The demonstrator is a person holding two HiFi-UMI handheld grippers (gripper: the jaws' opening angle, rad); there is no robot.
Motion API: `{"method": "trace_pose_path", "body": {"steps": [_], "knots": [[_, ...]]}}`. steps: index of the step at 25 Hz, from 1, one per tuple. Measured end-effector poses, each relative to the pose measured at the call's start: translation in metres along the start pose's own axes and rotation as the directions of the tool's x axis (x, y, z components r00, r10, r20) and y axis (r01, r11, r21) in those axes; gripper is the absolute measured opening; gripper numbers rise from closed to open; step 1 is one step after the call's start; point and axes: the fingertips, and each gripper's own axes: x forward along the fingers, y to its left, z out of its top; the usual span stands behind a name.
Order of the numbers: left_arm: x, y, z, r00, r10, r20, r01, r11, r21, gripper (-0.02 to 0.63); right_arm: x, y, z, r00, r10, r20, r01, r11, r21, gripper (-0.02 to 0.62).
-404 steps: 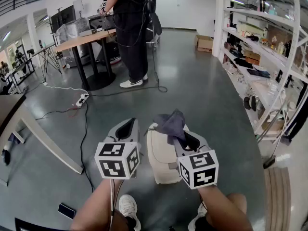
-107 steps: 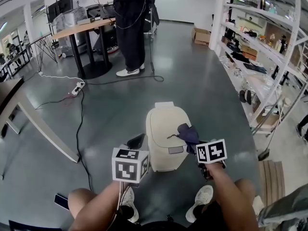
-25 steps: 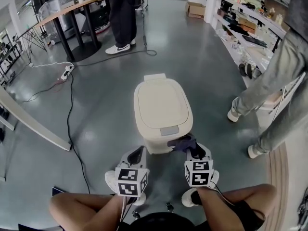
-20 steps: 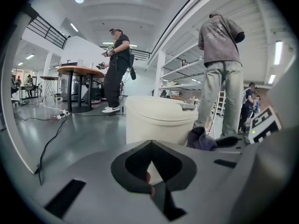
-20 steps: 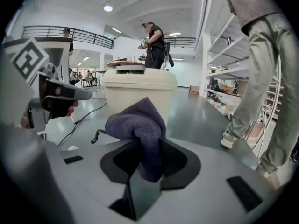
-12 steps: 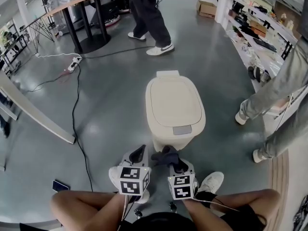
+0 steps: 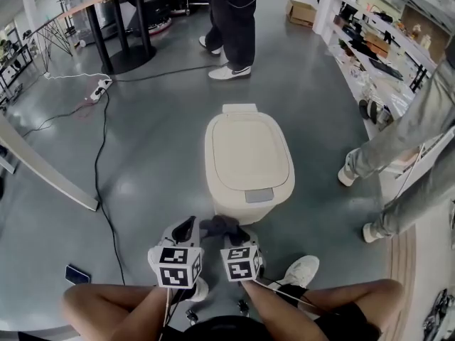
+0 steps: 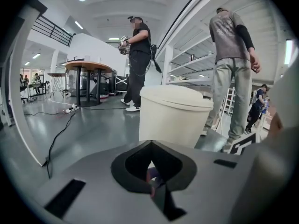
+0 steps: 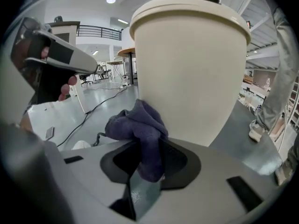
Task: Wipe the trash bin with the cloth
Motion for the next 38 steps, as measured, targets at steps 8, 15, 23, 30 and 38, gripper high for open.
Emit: {"method": "trace_pose_path", "body": {"steps": [8,15,23,30,38], "knots": [[0.017,-0.013,-0.012,0.999,-0.026,-0.038,0.026,1.000,-0.010,-0.002,-0.002,-0.023,-0.011,1.000,-0.028,-0.007,0.028,1.000,-0.010,0.109],[0.023,-0.018,-0.024,0.996,-0.038,-0.076,0.040,0.999,0.022,-0.002,-0.004,-0.051,-0.019,0.998,-0.062,-0.021,0.062,0.998,-0.011,0.109],[0.028,-0.027,-0.039,0.992,-0.050,-0.119,0.055,0.998,0.043,-0.002,-0.004,-0.078,-0.033,0.995,-0.084,-0.045,0.084,0.996,-0.012,0.109],[0.033,-0.027,-0.041,0.991,-0.049,-0.128,0.056,0.997,0.050,-0.002,-0.010,-0.109,-0.040,0.989,-0.136,-0.055,0.136,0.991,0.011,0.109],[0.036,-0.028,-0.043,0.991,-0.052,-0.126,0.059,0.997,0.055,-0.002,-0.010,-0.126,-0.058,0.981,-0.176,-0.083,0.178,0.984,0.024,0.109]]}}
